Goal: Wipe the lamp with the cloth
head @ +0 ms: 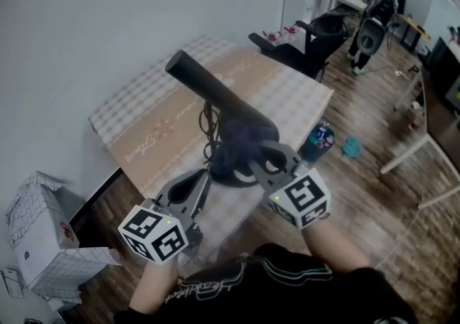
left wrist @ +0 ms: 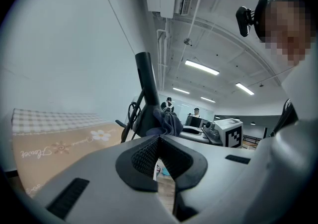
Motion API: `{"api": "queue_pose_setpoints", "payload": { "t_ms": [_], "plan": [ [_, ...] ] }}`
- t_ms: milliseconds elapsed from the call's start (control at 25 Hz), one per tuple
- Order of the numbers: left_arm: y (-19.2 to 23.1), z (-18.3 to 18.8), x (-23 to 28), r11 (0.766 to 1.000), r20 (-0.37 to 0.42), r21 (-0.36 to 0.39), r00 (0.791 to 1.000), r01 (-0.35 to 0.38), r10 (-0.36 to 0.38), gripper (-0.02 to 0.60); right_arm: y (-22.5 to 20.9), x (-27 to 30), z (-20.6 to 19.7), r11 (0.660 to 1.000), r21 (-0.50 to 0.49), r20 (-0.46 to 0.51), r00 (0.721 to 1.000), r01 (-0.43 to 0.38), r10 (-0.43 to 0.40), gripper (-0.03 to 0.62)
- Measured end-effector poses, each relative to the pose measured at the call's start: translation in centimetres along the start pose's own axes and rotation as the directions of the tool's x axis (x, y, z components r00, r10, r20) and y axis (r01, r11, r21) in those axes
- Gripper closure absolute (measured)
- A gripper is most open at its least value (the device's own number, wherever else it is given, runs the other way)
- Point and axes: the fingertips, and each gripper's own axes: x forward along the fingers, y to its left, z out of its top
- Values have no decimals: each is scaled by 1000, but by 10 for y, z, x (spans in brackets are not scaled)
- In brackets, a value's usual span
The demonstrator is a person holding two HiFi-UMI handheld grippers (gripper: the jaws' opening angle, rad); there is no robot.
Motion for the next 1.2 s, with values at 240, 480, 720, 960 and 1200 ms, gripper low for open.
{"api": "queue_pose_setpoints", "payload": {
  "t_ms": [240,480,720,960,1200],
  "plan": [
    [-10,-8,7,999,-16,-13,999,32,-32,581,3,-10,-24,999,40,-68,998,-5,8,537],
    [-13,4,2,1000,-12,12,1000,29,-29,581,-4,-18,-16,997,76,-85,996,-30,36,537],
    [-16,22,0,999,10,29,999,36,-36,581,-15,-30,18,996,79,-13,999,-42,43,537],
    [-27,33,22,998,6,51,999,47,-47,581,-35,-37,59,996,34,86,993,-81,78,537],
    [-22,53,41,997,31,51,998,-57,55,581,-62,-18,93,982,-4,176,967,-188,186,537]
  ]
}}
